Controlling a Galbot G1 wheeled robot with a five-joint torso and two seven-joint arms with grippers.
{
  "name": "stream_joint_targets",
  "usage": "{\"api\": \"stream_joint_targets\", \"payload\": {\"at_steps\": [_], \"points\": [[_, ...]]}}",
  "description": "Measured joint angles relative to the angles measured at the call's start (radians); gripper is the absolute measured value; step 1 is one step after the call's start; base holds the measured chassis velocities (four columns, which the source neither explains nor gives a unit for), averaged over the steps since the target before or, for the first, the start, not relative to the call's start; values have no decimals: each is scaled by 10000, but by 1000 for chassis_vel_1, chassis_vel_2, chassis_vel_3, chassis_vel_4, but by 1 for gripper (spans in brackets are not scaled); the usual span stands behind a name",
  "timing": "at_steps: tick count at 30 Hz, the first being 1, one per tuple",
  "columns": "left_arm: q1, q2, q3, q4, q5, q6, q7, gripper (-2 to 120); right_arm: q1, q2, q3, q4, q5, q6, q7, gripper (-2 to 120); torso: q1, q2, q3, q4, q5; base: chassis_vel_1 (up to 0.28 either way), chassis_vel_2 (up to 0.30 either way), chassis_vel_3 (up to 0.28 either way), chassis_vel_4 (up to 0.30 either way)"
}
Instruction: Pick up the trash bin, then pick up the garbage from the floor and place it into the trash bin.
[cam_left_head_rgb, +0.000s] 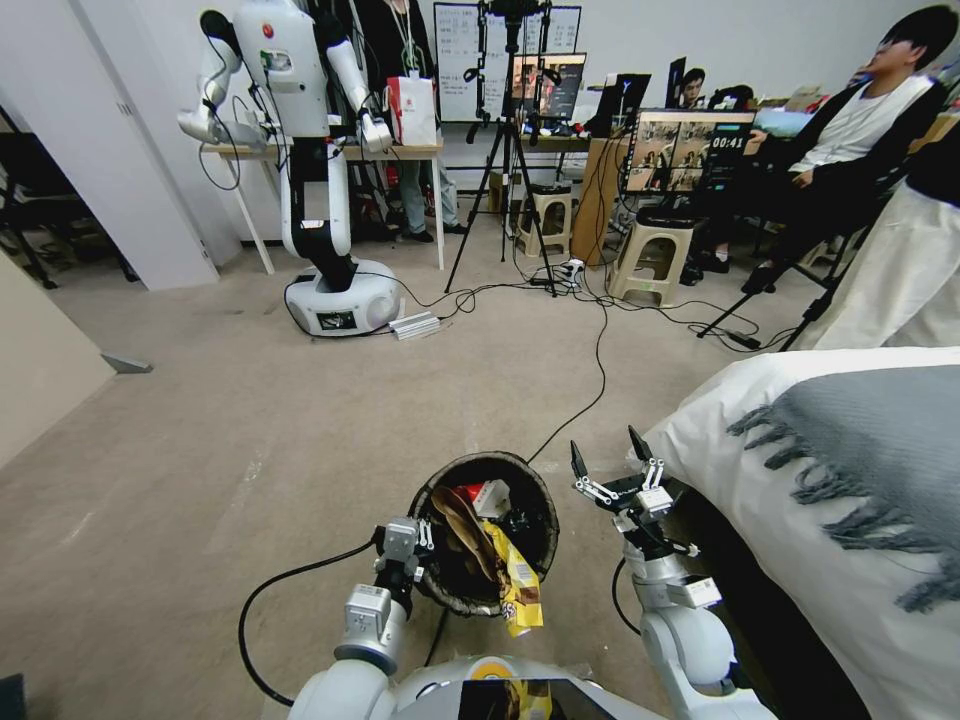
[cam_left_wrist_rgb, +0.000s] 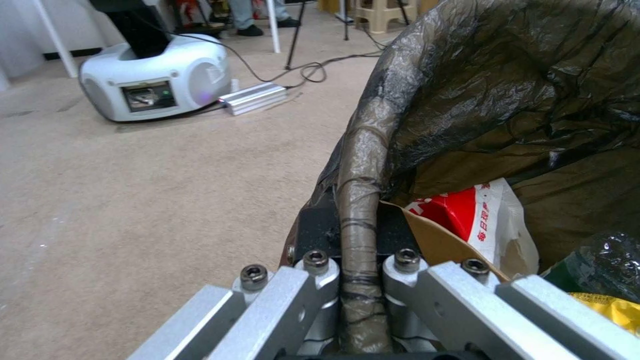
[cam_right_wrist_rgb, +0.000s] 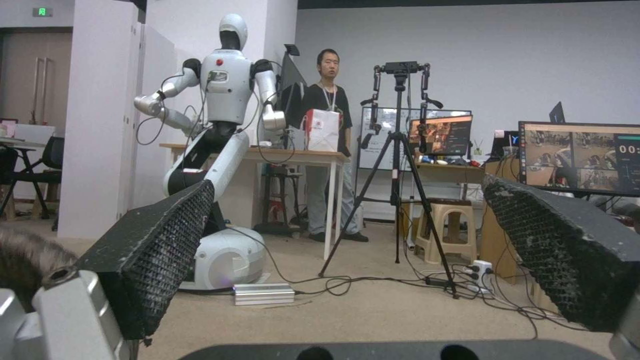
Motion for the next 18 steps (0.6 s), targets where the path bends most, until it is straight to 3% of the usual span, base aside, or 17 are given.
{"api": "stream_joint_targets", "payload": {"at_steps": [14,18], "points": [[-717,-69,-826,81,-1245,1105,-958,0,-35,-8,39,-110,-82,127,0,100,0,0,0,0,0,0,0,0,0],[-929,-86,-1291,198,-2172,2004,-1630,0,-41,-19,17,-179,-115,159,-1,100,1,0,-1,0,-1,0,0,0,0]]}}
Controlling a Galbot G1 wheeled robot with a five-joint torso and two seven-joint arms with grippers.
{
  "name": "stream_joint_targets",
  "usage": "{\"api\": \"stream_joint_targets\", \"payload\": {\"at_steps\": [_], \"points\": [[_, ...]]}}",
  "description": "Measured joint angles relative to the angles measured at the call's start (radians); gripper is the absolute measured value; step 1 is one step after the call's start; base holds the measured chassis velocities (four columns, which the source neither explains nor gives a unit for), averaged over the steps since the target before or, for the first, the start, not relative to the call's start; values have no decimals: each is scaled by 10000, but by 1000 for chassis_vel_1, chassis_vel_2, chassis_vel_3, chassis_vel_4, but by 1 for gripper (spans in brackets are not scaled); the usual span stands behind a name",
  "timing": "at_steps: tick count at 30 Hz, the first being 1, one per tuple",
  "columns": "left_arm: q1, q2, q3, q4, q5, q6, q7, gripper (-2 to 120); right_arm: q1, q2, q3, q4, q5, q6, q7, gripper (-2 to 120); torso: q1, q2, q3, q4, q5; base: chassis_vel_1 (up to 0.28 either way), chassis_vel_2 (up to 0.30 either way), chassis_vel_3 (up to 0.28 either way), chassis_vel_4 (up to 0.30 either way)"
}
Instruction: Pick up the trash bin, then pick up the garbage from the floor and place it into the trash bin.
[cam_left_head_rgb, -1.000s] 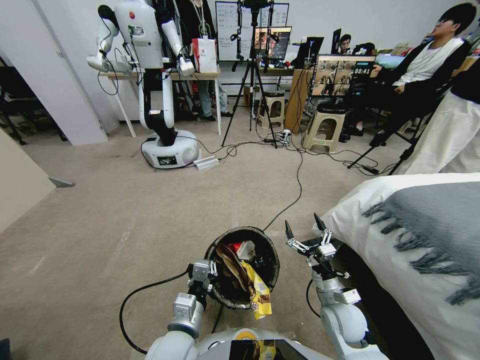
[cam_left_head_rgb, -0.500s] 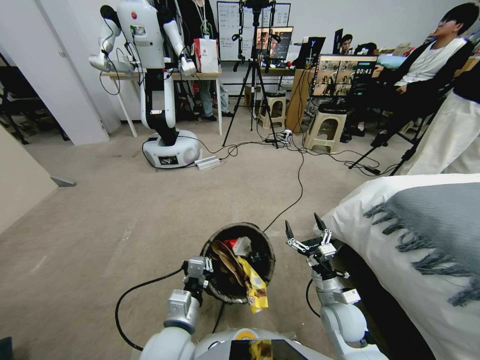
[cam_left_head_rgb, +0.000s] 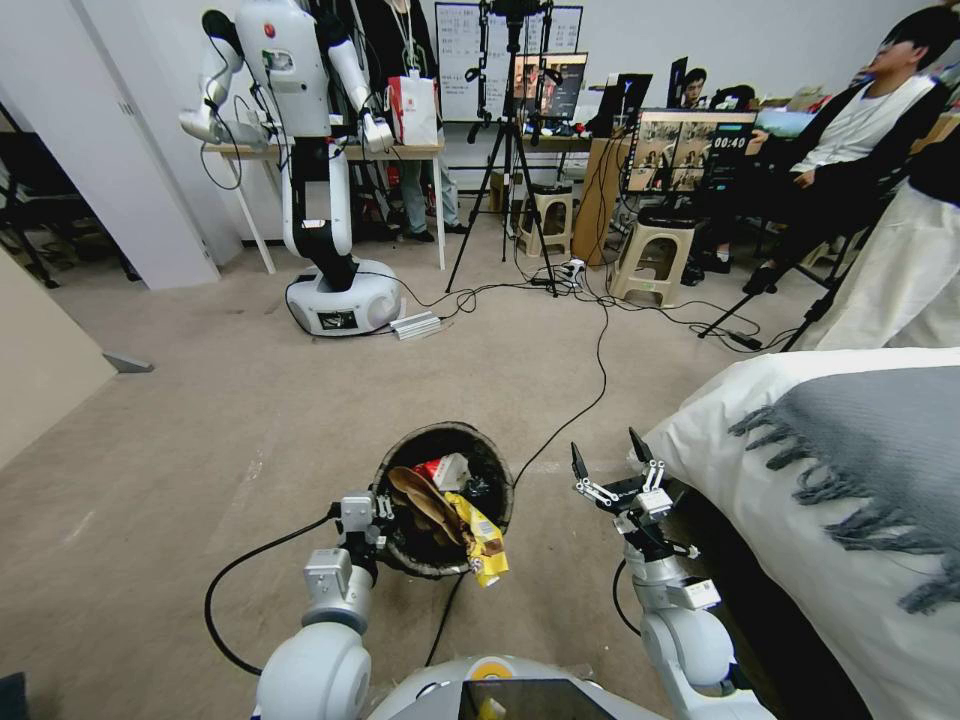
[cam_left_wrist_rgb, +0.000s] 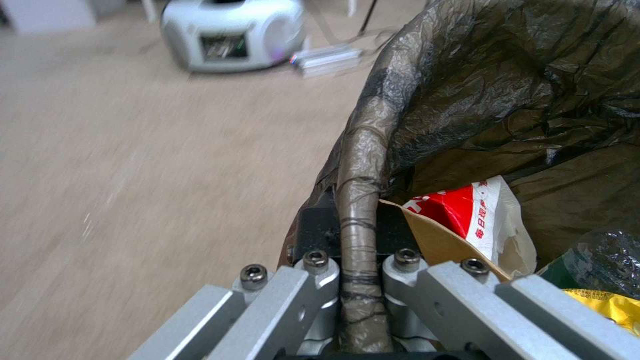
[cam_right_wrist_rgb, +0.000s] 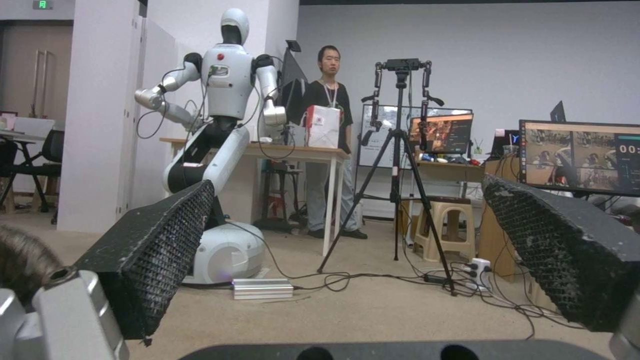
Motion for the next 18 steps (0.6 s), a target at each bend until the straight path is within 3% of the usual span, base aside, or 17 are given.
{"api": "stream_joint_targets", "payload": {"at_steps": [8,18], "points": [[-344,-4,-902,470,-1345,843,-569,0,-4,-11,-49,-134,-52,52,0,100,1,0,0,0,1,0,0,0,0],[-396,-19,-1389,1225,-2181,1393,-737,0,40,-3,-102,-265,-89,101,0,100,1,0,0,0,1,0,0,0,0]]}}
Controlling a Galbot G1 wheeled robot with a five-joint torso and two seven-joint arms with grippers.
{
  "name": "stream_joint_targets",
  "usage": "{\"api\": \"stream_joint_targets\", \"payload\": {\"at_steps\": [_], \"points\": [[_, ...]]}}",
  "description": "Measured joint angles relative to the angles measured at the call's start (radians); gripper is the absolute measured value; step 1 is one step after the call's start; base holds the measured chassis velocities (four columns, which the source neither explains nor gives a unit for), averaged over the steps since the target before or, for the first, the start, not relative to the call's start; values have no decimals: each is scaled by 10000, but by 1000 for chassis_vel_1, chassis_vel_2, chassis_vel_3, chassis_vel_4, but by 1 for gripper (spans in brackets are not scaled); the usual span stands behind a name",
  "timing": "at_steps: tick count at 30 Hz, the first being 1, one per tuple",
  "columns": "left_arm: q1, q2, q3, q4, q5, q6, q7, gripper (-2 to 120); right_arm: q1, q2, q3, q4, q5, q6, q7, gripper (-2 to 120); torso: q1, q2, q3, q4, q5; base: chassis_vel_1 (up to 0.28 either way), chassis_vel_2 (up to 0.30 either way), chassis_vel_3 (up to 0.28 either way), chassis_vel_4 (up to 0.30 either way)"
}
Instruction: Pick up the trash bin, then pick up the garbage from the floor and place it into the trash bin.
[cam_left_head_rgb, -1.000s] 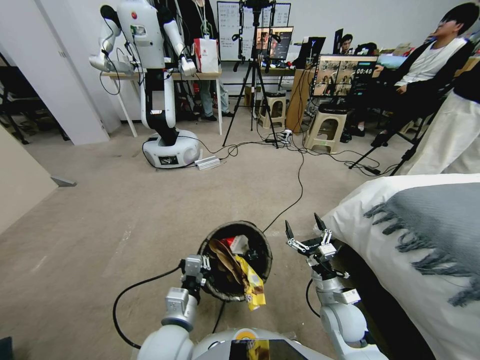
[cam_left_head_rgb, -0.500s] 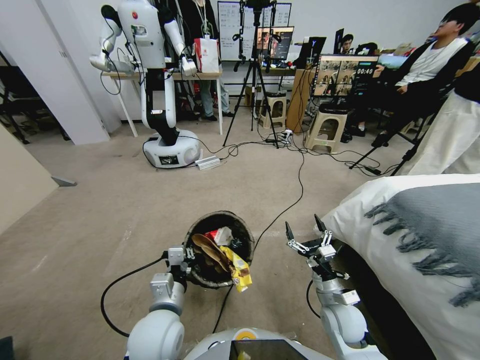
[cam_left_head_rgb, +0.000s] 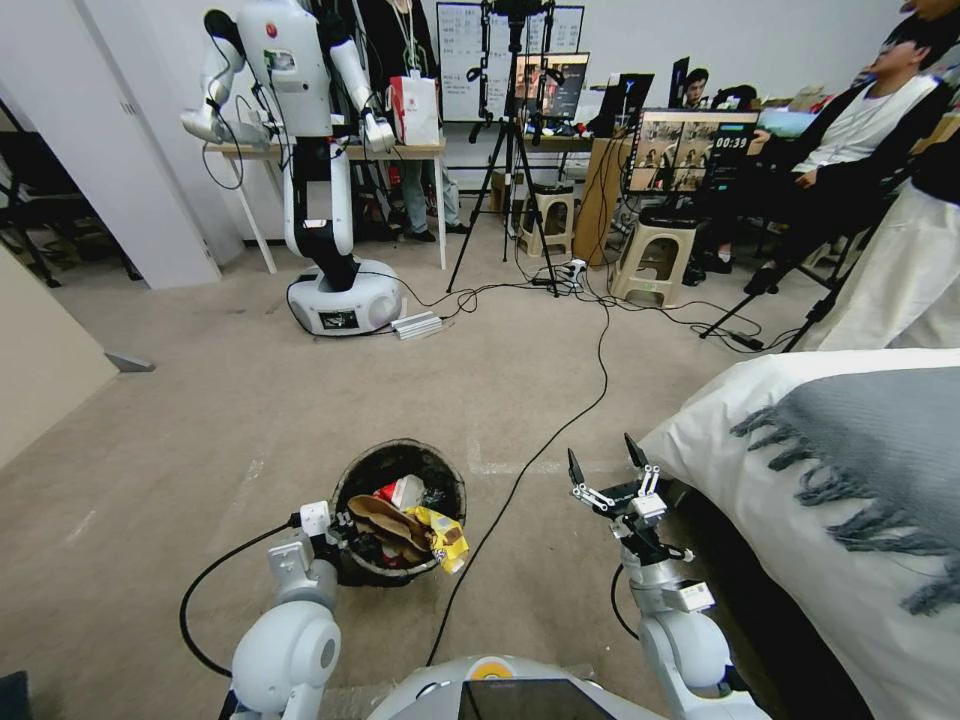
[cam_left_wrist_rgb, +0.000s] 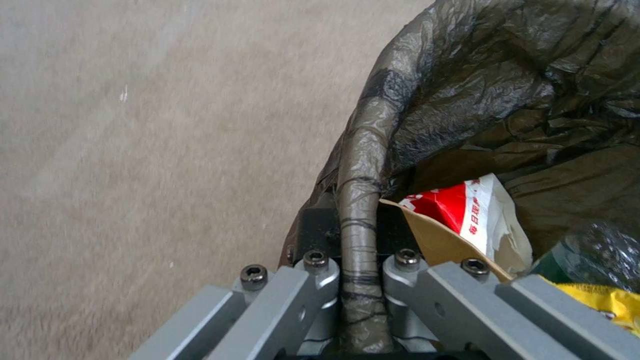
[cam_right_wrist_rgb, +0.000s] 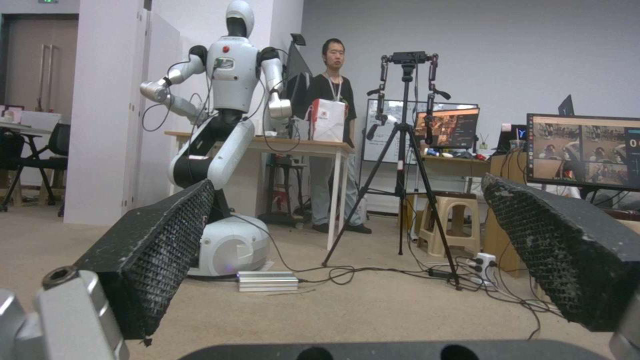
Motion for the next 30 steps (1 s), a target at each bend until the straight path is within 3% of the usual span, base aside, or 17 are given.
{"api": "stream_joint_targets", "payload": {"at_steps": [30], "points": [[-174,-40,-154,1044,-1455,325,-217,0,-18,82,-6,-271,-52,235,-136,100,-1,2,-1,1,1,0,0,0,0]]}}
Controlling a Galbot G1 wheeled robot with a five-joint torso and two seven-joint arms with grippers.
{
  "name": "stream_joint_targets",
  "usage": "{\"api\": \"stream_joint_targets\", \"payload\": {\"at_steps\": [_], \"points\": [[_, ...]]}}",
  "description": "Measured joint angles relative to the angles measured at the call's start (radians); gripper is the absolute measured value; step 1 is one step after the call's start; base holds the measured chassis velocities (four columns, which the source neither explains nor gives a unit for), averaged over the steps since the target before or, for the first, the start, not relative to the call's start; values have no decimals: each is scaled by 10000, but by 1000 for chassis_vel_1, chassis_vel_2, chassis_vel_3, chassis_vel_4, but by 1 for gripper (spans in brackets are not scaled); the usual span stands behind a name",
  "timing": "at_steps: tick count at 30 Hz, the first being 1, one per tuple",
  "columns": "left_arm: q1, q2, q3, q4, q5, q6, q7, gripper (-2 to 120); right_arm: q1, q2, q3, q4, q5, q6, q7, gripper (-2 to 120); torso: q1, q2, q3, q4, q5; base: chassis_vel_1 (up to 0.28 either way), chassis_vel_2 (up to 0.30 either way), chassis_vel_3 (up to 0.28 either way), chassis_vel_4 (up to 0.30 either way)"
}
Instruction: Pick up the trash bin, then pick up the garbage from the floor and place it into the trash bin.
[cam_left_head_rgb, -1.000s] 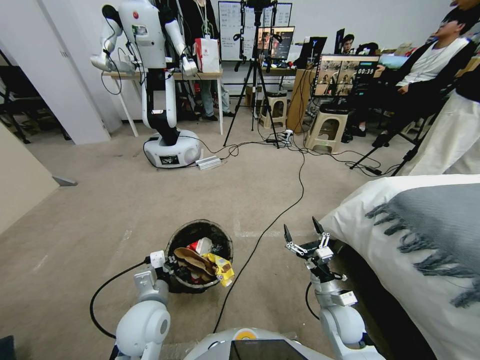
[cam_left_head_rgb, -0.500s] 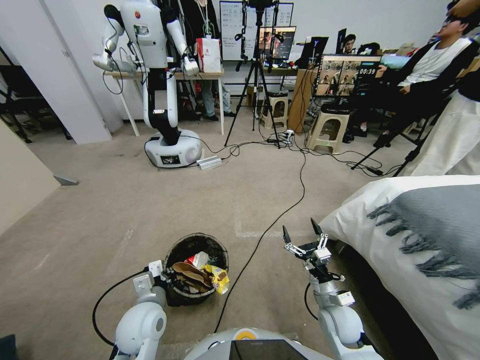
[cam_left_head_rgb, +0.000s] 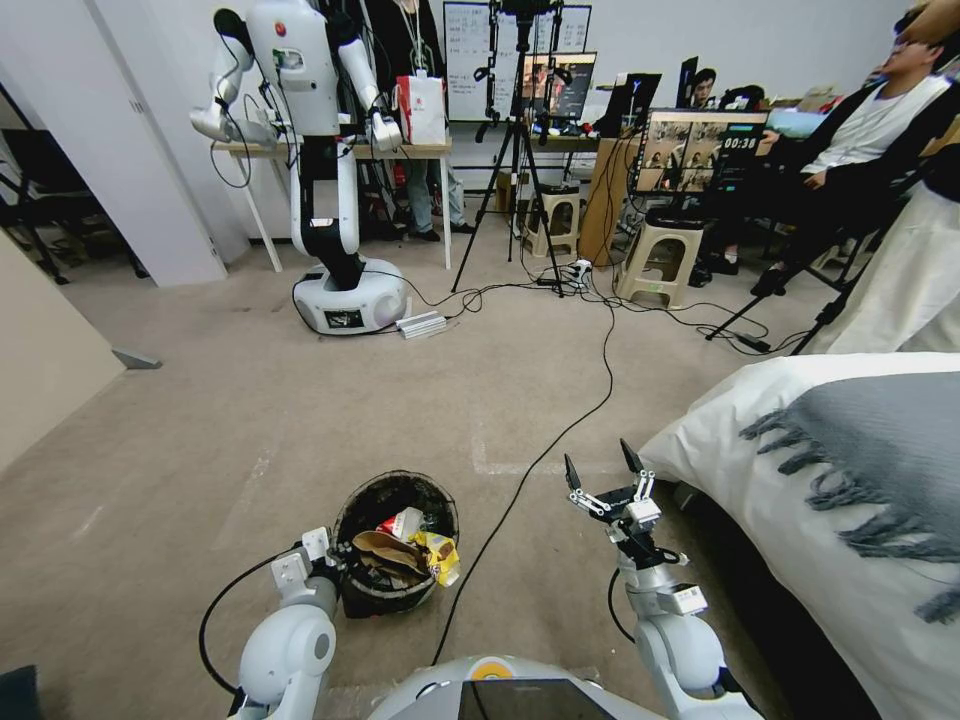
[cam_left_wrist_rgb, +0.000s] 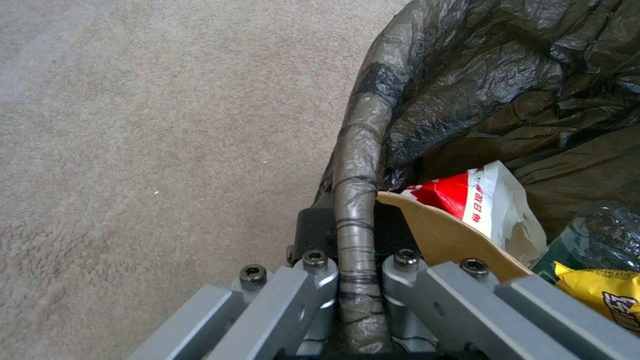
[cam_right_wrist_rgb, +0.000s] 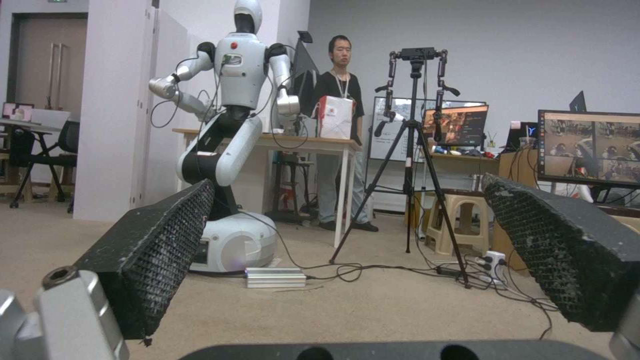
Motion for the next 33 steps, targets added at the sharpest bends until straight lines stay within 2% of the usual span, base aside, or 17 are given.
{"api": "stream_joint_targets", "payload": {"at_steps": [4,5,6,8,9,11,12,13,16,17,19,20,23,25,27,29,33], "points": [[-42,-9,11,2,-79,1,0,1,4,33,-41,-96,-64,27,-36,100,0,0,0,0,-1,0,0,0,0],[-60,-10,28,17,-93,1,2,7,3,45,-64,-124,-92,40,-46,100,0,0,0,-1,-2,0,0,0,0],[-60,-10,28,17,-93,1,2,7,3,45,-64,-124,-92,40,-46,100,0,0,0,-1,-2,0,0,0,0],[-80,-11,59,21,-132,3,21,14,4,52,-80,-147,-106,57,-64,100,0,-1,1,-2,-5,0,0,0,0],[-103,-16,91,18,-160,8,53,21,12,52,-80,-165,-108,69,-81,100,0,-1,1,-3,-8,0,0,0,0],[-107,-19,103,14,-168,10,62,25,15,52,-80,-172,-108,72,-85,100,0,-1,2,-4,-9,0,0,0,0],[-139,-27,133,-6,-177,25,97,32,19,51,-75,-188,-108,82,-105,100,0,-1,2,-4,-11,0,0,0,0],[-139,-27,133,-6,-177,25,97,32,19,51,-75,-188,-108,82,-105,100,0,-1,2,-4,-11,0,0,0,0],[-196,-36,192,-68,-142,7,164,46,0,61,-74,-239,-115,124,-167,100,0,-1,2,-4,-6,0,0,0,0],[-196,-36,192,-68,-142,7,164,46,0,61,-74,-239,-115,124,-167,100,0,-1,2,-4,-6,0,0,0,0],[-211,-36,231,-105,-73,-20,175,57,-23,70,-89,-276,-133,156,-201,100,0,-1,2,-3,-1,0,0,0,0],[-211,-36,231,-105,-73,-20,175,57,-23,70,-89,-276,-133,156,-201,100,0,-1,2,-3,-1,0,0,0,0],[-211,-38,273,-159,11,-42,187,67,-26,72,-100,-278,-135,174,-224,100,0,-1,2,-2,-1,0,0,0,0],[-219,-39,298,-223,89,-63,196,79,-13,69,-100,-283,-135,186,-237,100,0,-1,2,-1,-2,0,0,0,0],[-221,-39,299,-233,95,-65,198,81,-12,70,-100,-285,-135,190,-239,100,0,-2,2,-1,-1,0,0,0,0],[-272,-38,314,-328,164,-92,211,93,-25,73,-101,-295,-135,215,-268,100,0,-1,1,0,-1,0,0,0,0],[-342,-36,373,-468,212,-100,217,99,-39,80,-106,-313,-136,239,-302,100,0,-1,1,0,-1,0,0,0,0]]}}
